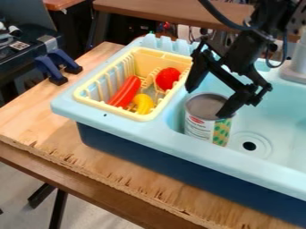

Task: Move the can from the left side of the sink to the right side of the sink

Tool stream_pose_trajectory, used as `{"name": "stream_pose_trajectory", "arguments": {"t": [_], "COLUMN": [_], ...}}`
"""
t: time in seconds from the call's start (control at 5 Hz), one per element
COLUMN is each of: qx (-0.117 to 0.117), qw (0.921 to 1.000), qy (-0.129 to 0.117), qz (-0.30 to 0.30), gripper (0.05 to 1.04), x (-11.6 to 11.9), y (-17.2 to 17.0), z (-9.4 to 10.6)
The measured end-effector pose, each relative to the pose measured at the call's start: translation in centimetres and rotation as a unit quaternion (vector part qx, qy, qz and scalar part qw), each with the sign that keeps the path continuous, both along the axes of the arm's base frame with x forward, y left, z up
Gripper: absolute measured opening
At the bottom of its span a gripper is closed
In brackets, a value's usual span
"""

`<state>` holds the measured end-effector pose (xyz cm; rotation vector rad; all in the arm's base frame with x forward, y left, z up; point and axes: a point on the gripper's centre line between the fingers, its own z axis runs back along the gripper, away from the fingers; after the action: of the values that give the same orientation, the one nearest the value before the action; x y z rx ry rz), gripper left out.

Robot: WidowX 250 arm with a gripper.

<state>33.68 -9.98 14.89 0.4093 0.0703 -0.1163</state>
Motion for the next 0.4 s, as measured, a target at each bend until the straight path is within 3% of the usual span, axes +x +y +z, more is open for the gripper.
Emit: {"name": "stream_pose_trajectory", "arguments": {"t": [0.2, 0.4], "qx": [0.003, 0.003], "qw": [0.9999, 0.9998], "qy": [-0.002, 0.012], "qz": [0.010, 0.019], "gripper": [0.999, 0.999], "x": [0.00, -0.57], "y": [0.02, 0.51], "z": [-0.18, -1.11]}}
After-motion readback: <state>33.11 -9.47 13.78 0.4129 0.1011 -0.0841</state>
